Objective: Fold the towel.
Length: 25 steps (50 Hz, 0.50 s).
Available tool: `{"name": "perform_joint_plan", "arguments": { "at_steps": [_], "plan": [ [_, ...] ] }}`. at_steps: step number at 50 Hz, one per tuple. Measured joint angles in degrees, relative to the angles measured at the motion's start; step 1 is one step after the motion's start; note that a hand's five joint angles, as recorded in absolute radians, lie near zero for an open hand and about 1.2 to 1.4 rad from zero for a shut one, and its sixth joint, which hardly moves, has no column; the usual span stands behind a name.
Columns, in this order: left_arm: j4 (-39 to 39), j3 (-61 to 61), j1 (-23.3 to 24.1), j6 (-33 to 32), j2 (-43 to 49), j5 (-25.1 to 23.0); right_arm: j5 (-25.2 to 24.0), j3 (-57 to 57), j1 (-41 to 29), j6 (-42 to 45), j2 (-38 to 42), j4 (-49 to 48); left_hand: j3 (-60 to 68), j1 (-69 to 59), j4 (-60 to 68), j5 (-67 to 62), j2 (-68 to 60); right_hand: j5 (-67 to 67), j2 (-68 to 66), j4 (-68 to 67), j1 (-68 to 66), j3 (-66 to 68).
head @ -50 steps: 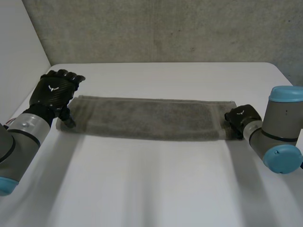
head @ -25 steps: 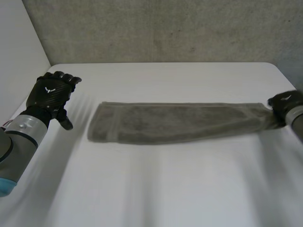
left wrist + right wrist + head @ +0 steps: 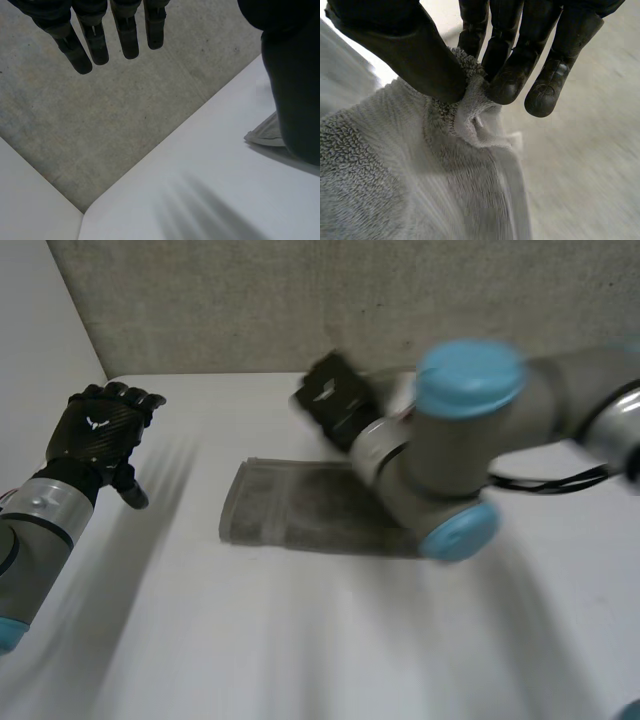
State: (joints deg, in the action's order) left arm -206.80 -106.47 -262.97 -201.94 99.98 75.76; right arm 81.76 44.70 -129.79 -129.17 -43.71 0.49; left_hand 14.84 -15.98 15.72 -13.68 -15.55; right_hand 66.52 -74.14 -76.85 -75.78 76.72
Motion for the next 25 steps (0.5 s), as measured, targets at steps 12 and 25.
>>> {"name": "perform_joint_plan", "arguments": {
  "at_steps": [12, 25],
  "plan": [
    [-0.1, -0.2, -0.2, 0.0, 0.7, -0.1, 0.8, -3.2, -6.3, -0.2, 10.1, 0.3, 0.0, 0.0, 0.0, 0.0, 0.0, -60.7, 57.0, 59.1, 57.8, -58.7],
    [-0.7, -0.5, 0.0, -0.1, 1.0, -0.2, 4.5, 16.3, 2.9, -13.9, -7.7, 1.4, 0.0, 0.0, 0.0, 0.0, 0.0, -63.2, 60.2, 62.5, 62.6, -62.7]
  ]
}}
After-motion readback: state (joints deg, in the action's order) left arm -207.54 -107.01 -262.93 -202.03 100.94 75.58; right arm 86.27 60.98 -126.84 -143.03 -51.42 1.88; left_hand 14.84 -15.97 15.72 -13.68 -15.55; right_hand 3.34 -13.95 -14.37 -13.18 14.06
